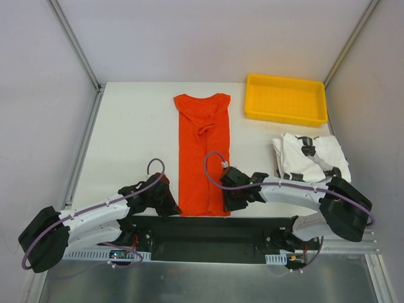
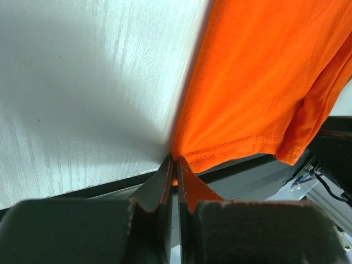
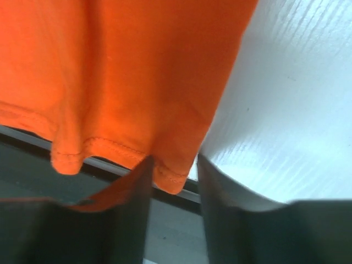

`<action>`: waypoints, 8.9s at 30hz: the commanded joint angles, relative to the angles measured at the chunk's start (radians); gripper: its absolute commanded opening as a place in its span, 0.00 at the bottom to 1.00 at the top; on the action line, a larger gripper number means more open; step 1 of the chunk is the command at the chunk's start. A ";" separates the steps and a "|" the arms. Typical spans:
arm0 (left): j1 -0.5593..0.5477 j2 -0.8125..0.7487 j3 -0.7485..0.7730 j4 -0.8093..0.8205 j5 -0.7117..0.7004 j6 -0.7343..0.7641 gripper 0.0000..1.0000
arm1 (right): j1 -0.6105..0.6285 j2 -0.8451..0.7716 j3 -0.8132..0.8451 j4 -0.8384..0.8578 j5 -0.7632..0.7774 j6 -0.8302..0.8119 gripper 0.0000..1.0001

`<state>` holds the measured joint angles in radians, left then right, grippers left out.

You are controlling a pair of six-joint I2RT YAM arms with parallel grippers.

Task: Fold and stack the t-shirts
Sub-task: Grab the bottom of the folded rectangular tshirt with both arms, then fold the folded rectangular tshirt in 1/3 of the way, then grab one side of the 2/3 rectangular tshirt with both arms

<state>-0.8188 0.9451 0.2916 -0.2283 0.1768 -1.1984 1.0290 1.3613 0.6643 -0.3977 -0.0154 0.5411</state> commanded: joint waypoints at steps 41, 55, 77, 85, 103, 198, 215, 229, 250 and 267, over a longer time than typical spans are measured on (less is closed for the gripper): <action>0.279 0.409 0.785 -0.204 -0.224 0.388 0.00 | -0.306 0.205 0.699 -0.265 0.101 -0.443 0.01; 0.412 0.785 1.049 -0.200 -0.112 0.474 0.00 | -0.504 0.527 0.946 -0.259 -0.096 -0.532 0.01; 0.474 0.805 1.095 -0.207 -0.019 0.516 0.99 | -0.578 0.515 0.965 -0.193 -0.256 -0.533 0.96; 0.474 0.462 0.737 -0.206 -0.046 0.479 0.99 | -0.455 0.383 0.690 -0.026 -0.319 -0.472 0.96; 0.474 0.064 0.320 -0.207 -0.014 0.441 0.99 | -0.386 0.726 0.912 0.003 -0.023 -0.559 0.96; 0.474 0.587 0.541 0.063 0.093 0.408 0.71 | -0.610 0.056 0.356 0.504 -0.242 -0.271 0.96; 0.460 0.810 0.586 0.145 0.168 0.388 0.00 | -0.616 0.062 0.156 0.413 -0.179 -0.234 0.92; 0.460 0.817 0.580 0.147 0.158 0.388 0.00 | -0.615 0.366 0.346 0.252 -0.222 -0.221 0.42; 0.437 0.390 0.178 0.104 0.252 0.335 0.00 | -0.445 0.086 -0.043 0.298 -0.491 -0.116 0.01; 0.270 -0.276 0.434 -0.327 0.098 0.335 0.00 | -0.254 -0.452 0.222 -0.322 -0.373 -0.161 0.01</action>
<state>-0.5442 0.6392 0.6018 -0.5034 0.3283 -0.9005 0.7738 0.9360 0.7830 -0.5659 -0.4355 0.4202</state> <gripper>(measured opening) 0.014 0.015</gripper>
